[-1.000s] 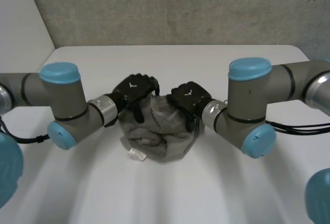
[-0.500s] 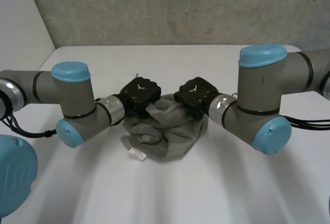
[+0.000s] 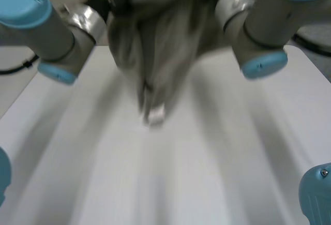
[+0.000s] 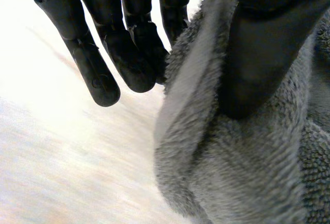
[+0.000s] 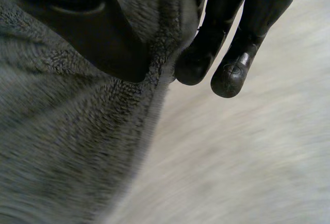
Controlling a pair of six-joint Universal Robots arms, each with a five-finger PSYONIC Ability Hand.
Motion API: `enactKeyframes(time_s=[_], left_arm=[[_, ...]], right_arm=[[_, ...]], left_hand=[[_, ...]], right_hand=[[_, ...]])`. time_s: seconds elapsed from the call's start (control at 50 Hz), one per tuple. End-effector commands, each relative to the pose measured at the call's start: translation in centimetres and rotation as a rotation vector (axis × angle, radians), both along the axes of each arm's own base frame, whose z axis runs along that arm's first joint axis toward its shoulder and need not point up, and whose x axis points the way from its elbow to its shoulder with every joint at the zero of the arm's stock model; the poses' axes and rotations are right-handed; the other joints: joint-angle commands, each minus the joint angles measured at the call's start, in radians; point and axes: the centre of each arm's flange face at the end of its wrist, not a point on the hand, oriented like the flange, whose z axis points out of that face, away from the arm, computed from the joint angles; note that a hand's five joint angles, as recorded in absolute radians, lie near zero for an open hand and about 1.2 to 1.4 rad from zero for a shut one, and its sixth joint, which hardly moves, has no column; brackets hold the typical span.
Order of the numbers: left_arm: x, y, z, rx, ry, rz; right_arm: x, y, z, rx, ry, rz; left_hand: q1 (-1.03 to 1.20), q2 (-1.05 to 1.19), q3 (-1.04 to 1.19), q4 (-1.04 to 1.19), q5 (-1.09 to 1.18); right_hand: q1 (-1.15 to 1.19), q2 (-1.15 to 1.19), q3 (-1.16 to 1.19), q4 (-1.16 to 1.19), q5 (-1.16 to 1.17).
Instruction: Fold the towel.
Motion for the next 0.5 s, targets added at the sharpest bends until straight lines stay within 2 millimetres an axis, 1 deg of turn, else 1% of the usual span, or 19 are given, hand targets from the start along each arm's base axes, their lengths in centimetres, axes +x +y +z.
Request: enactKeyframes(time_s=[0.02,0.06,0.1,0.12,0.14,0.16,0.18,0.2,0.22,0.26,0.28,0.3,0.32,0.34,0.36,0.38,0.42,0.48,0.5], left_arm=[[2.9,1.0,7.0,-0.231,0.27,0.123],[3.4,1.1,6.8,-0.234,0.296,0.118],[3.8,0.9,4.6,-0.186,0.271,0.103],[3.8,0.9,4.6,-0.185,0.271,0.103],[3.8,0.8,2.4,-0.124,0.227,0.096],[3.8,0.8,2.4,-0.123,0.226,0.096],[3.9,0.8,0.0,-0.058,0.175,0.084],[3.8,1.1,-2.3,0.005,0.124,0.061],[3.8,1.1,-2.3,0.006,0.123,0.061],[3.7,2.4,-6.8,0.134,0.032,0.009],[3.7,2.4,-6.8,0.134,0.031,0.008],[3.7,3.0,-8.8,0.191,-0.007,-0.015],[3.7,3.0,-8.9,0.192,-0.008,-0.015],[3.8,3.7,-10.7,0.242,-0.042,-0.029],[3.9,4.4,-12.5,0.288,-0.076,-0.039],[3.9,4.4,-12.5,0.289,-0.076,-0.039],[4.2,5.7,-15.5,0.362,-0.142,-0.042],[4.7,6.8,-18.0,0.43,-0.215,-0.028],[4.7,6.8,-18.0,0.43,-0.215,-0.028]], right_arm=[[-2.0,0.5,5.5,-0.08,-0.27,0.025],[-1.9,0.4,5.0,-0.059,-0.255,0.041],[-1.1,0.4,2.4,0.037,-0.15,0.09],[-1.1,0.4,2.4,0.038,-0.15,0.09],[-0.6,0.4,0.5,0.105,-0.079,0.122],[-0.2,0.6,-1.5,0.173,-0.008,0.157],[-0.2,0.6,-1.5,0.174,-0.007,0.158],[0.2,0.9,-3.5,0.241,0.057,0.186],[0.2,0.9,-3.6,0.242,0.057,0.187],[0.4,1.6,-8.1,0.39,0.177,0.222],[0.4,1.6,-8.1,0.391,0.178,0.222],[0.3,1.9,-10.3,0.458,0.226,0.229],[0.1,2.4,-12.2,0.511,0.265,0.237],[0.1,2.4,-12.2,0.512,0.266,0.237],[-0.1,2.8,-13.9,0.552,0.302,0.233],[-0.1,2.8,-13.9,0.552,0.303,0.233],[-0.6,3.5,-16.9,0.605,0.363,0.226],[-1.0,4.3,-18.8,0.619,0.408,0.222],[-1.0,4.3,-18.8,0.619,0.408,0.222]], left_hand=[[0.138,0.057,0.063,0.042,0.504],[0.138,0.057,0.063,0.042,0.504],[0.138,0.057,0.063,0.042,0.504],[0.138,0.057,0.063,0.042,0.504],[0.138,0.057,0.063,0.042,0.504],[0.138,0.057,0.063,0.042,0.504],[0.138,0.057,0.063,0.042,0.504],[0.138,0.057,0.063,0.042,0.504],[0.138,0.057,0.063,0.042,0.504],[0.138,0.057,0.063,0.042,0.504],[0.138,0.057,0.063,0.042,0.504],[0.138,0.057,0.063,0.042,0.504],[0.138,0.057,0.063,0.042,0.504],[0.048,-0.033,-0.026,-0.048,0.415],[-0.06,-0.142,-0.135,-0.156,0.306],[-0.061,-0.143,-0.136,-0.157,0.305],[-0.225,-0.306,-0.3,-0.321,0.141],[-0.29,-0.371,-0.365,-0.386,0.076],[-0.29,-0.372,-0.365,-0.386,0.076]], right_hand=[[0.095,0.08,0.069,0.063,0.069],[0.095,0.08,0.069,0.063,0.069],[0.095,0.08,0.069,0.063,0.069],[0.095,0.08,0.069,0.063,0.069],[0.095,0.08,0.069,0.063,0.069],[0.095,0.08,0.069,0.063,0.069],[0.095,0.08,0.069,0.063,0.069],[0.095,0.08,0.069,0.063,0.069],[0.095,0.08,0.069,0.063,0.069],[0.095,0.08,0.069,0.063,0.069],[0.095,0.08,0.069,0.063,0.069],[0.095,0.08,0.069,0.063,0.069],[0.095,0.08,0.069,0.063,0.069],[0.095,0.08,0.069,0.063,0.069],[0.095,0.08,0.069,0.063,0.069],[0.095,0.08,0.069,0.063,0.069],[0.095,0.08,0.069,0.063,0.069],[0.095,0.08,0.069,0.063,0.069],[0.095,0.08,0.069,0.063,0.069]])
